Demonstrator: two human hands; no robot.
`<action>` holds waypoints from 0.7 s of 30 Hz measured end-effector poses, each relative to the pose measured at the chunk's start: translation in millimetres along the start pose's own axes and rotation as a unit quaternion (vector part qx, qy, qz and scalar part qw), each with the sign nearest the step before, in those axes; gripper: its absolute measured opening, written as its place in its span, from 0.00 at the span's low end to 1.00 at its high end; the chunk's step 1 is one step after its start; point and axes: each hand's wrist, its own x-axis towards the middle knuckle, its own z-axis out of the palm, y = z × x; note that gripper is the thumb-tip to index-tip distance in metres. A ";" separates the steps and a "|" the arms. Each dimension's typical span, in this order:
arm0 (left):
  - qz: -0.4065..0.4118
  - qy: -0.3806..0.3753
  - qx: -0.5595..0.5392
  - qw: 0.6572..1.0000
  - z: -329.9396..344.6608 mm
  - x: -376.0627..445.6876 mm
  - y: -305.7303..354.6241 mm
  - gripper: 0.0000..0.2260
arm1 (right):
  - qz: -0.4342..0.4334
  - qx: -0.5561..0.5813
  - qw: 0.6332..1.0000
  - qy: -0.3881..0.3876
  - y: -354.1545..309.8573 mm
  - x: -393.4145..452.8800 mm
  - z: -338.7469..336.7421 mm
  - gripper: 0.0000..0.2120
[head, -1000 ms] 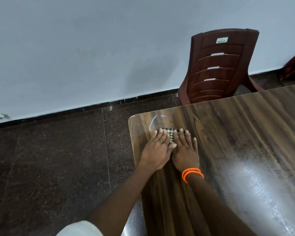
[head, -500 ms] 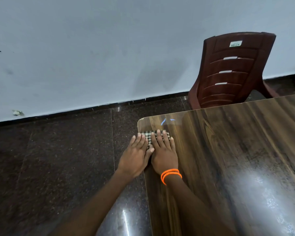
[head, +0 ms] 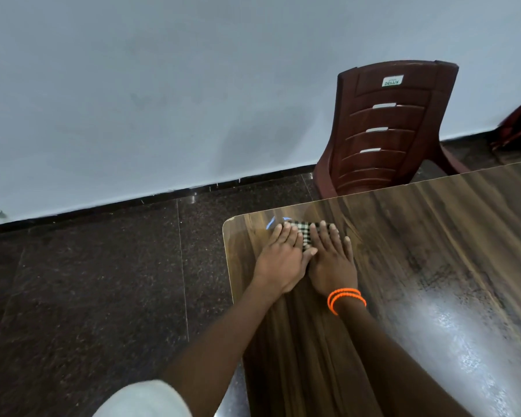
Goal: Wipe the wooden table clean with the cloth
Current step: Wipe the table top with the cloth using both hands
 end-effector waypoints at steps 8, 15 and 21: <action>0.001 0.008 0.019 1.000 -7.8 71.9 -34.7 0.30 | 0.029 0.022 0.999 -0.012 -7.4 78.4 -7.3 0.27; -0.009 0.036 -0.019 0.999 -3.3 28.4 -71.1 0.35 | -0.014 0.026 0.999 -0.013 -51.9 66.8 -0.2 0.28; -0.033 0.052 -0.023 0.998 -3.9 -22.9 -115.5 0.32 | -0.057 0.023 0.998 -0.022 -109.1 45.9 13.2 0.33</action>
